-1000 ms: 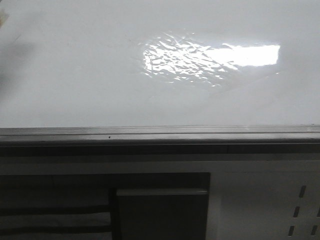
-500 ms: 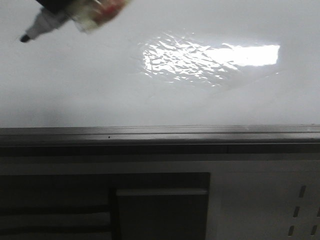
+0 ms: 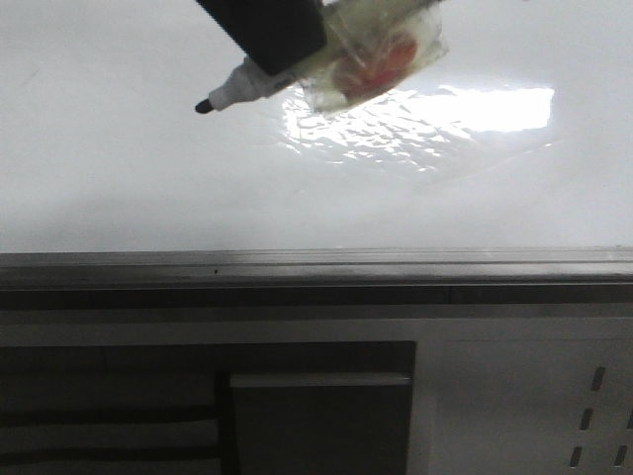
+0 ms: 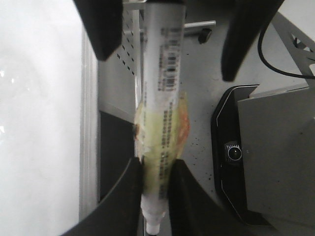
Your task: Write number 4 on whiteboard
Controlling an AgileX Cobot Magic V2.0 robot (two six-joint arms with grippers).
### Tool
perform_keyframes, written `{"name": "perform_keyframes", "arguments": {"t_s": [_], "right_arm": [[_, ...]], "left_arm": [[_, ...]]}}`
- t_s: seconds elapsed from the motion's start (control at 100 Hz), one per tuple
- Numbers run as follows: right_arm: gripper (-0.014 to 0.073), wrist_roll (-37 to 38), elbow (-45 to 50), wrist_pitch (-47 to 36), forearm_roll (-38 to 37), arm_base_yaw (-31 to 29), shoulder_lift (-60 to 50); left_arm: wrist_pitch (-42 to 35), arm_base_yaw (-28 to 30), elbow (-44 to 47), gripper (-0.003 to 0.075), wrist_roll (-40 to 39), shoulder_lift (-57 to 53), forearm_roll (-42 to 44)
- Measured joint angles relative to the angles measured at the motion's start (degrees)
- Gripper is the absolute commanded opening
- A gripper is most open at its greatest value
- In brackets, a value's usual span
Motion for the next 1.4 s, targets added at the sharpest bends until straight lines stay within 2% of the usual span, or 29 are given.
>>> {"name": "perform_keyframes", "arguments": {"t_s": [0.17, 0.47, 0.54, 0.81, 0.94, 1.05, 1.11, 1.18, 1.3, 1.4], "right_arm": [[0.0384, -3.3, 0.0, 0.0, 3.0, 0.0, 0.2], [0.0379, -4.0, 0.0, -1.0, 3.6, 0.0, 2.9], [0.0339, -4.0, 0.0, -1.4, 3.9, 0.0, 2.9], [0.0056, -4.1, 0.0, -1.9, 4.6, 0.0, 3.0], [-0.0032, -4.3, 0.0, -2.0, 4.6, 0.0, 3.0], [-0.0066, -4.4, 0.0, -2.0, 4.6, 0.0, 3.0], [-0.0066, -4.6, 0.0, -2.0, 4.6, 0.0, 3.0], [-0.0065, -4.6, 0.0, -2.1, 4.6, 0.0, 3.0], [-0.0064, -2.6, -0.1, -2.7, 1.9, 0.0, 1.7], [-0.0064, 3.5, -0.6, -3.7, -3.8, 0.3, -0.9]], "left_arm": [[-0.6, 0.0, -0.3, -0.002, 0.1, 0.1, 0.2], [-0.6, 0.0, -0.8, -0.002, 0.7, 0.1, 0.4], [-0.6, 0.0, -0.8, -0.002, 1.0, 0.1, 0.4], [-0.6, 0.0, -0.8, -0.002, 1.5, 0.1, 0.4], [-0.5, 0.0, -0.8, -0.0017, 1.6, 0.1, 0.5], [-0.5, 0.0, -0.8, 0.0069, 1.6, 0.1, 0.6], [-0.6, 0.0, -0.8, 0.017, 1.7, 0.1, 0.6], [-1.0, 0.0, -0.8, 0.0249, 1.7, 0.0, 0.9], [-4.3, 0.0, -0.9, 0.0281, -1.0, -2.0, 2.3], [-5.7, 1.0, -0.9, 0.0281, -5.5, -4.9, 3.6]]}}
